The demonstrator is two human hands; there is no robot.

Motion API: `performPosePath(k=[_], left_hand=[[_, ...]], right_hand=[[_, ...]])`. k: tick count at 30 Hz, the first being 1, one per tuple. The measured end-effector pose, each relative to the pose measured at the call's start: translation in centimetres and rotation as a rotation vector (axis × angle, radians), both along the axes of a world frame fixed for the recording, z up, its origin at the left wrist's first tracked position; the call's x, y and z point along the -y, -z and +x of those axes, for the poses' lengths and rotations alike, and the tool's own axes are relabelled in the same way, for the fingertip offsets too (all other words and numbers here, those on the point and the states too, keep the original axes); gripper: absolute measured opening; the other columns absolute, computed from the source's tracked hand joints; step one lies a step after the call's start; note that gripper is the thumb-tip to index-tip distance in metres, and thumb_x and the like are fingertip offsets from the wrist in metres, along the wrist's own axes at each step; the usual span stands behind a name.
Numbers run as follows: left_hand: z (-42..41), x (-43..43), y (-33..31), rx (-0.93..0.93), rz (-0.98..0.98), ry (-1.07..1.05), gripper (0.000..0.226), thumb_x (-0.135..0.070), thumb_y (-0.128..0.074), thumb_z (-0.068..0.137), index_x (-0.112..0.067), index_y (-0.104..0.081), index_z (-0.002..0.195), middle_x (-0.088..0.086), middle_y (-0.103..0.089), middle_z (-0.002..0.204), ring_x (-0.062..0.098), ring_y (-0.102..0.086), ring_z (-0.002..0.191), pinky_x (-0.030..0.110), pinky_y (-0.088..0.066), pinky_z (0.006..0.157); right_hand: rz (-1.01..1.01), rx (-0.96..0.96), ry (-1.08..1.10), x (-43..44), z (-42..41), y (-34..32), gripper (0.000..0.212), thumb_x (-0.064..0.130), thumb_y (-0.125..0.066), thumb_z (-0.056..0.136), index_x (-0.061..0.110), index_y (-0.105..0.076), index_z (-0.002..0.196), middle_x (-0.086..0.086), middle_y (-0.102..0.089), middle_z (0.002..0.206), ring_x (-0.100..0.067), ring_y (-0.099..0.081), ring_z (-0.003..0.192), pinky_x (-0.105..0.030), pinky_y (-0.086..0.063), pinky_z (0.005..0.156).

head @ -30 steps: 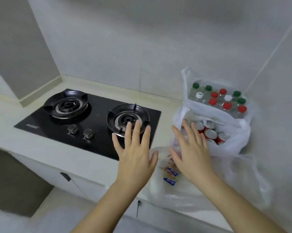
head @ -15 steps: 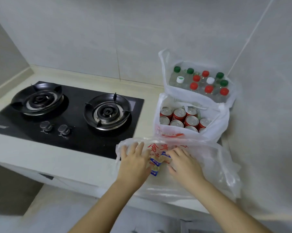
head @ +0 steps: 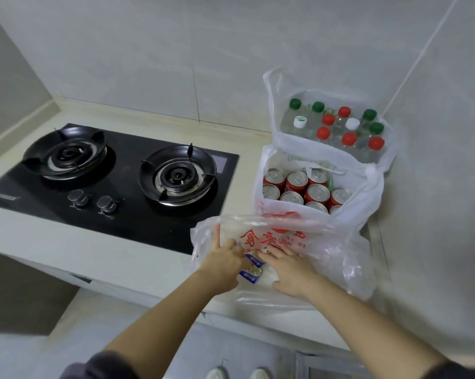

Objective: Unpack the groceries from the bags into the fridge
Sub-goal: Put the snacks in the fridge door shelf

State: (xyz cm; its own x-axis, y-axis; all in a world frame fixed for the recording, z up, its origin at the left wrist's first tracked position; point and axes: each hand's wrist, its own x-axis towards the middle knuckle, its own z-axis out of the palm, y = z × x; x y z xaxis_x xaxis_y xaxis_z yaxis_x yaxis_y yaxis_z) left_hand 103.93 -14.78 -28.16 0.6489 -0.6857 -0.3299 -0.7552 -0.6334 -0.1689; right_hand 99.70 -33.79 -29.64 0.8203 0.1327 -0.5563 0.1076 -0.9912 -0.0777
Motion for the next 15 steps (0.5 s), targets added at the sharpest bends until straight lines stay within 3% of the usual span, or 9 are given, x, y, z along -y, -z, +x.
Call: performPosePath(k=[3,5,7,10,15], left_hand=[[0.0,-0.1,0.4,-0.038,0.01,0.03,0.06,-0.026,-0.061,0.087,-0.03,-0.043,0.144,0.004,-0.023,0.157,0.031,-0.015,0.144,0.068,0.027,0.094],[-0.1,-0.2,0.6,-0.037,0.013,0.061,0.063,-0.025,-0.059,0.089,-0.034,-0.036,0.147,0.002,-0.017,0.16,0.031,-0.008,0.147,0.07,0.024,0.097],[-0.1,-0.3,0.8,-0.042,0.014,0.071,0.063,-0.024,-0.057,0.091,-0.035,-0.032,0.148,0.002,-0.014,0.161,0.031,-0.007,0.148,0.072,0.021,0.1],[0.0,-0.1,0.6,-0.033,0.008,0.057,0.054,-0.024,-0.053,0.093,-0.033,-0.041,0.145,0.003,-0.021,0.159,0.03,-0.013,0.146,0.072,0.019,0.103],[-0.1,1.2,1.5,-0.018,-0.05,-0.042,0.047,-0.022,-0.052,0.095,-0.024,-0.047,0.141,0.003,-0.036,0.152,0.027,-0.03,0.14,0.064,0.015,0.109]], right_hand=[[-0.033,-0.072,-0.032,0.1,-0.2,0.1,0.084,0.032,-0.055,0.093,0.038,0.003,0.154,0.004,0.008,0.164,-0.032,0.003,0.15,-0.047,-0.013,0.121],[-0.045,-0.082,-0.038,0.1,-0.3,-0.1,0.079,0.032,-0.055,0.093,0.035,-0.007,0.156,0.002,0.0,0.165,-0.032,-0.003,0.15,-0.045,-0.016,0.12],[-0.046,-0.068,-0.025,0.1,-0.2,-0.4,0.066,0.03,-0.053,0.093,0.03,-0.025,0.153,0.0,-0.021,0.161,-0.03,-0.023,0.146,-0.043,-0.029,0.115],[-0.046,0.029,0.031,0.2,0.0,-0.8,0.046,0.021,-0.051,0.092,0.024,-0.047,0.137,-0.003,-0.055,0.135,-0.027,-0.054,0.119,-0.037,-0.049,0.092],[-0.051,0.081,0.123,0.3,0.0,0.0,0.061,0.003,-0.054,0.088,0.024,-0.039,0.143,-0.005,-0.043,0.14,-0.03,-0.052,0.12,-0.036,-0.048,0.084]])
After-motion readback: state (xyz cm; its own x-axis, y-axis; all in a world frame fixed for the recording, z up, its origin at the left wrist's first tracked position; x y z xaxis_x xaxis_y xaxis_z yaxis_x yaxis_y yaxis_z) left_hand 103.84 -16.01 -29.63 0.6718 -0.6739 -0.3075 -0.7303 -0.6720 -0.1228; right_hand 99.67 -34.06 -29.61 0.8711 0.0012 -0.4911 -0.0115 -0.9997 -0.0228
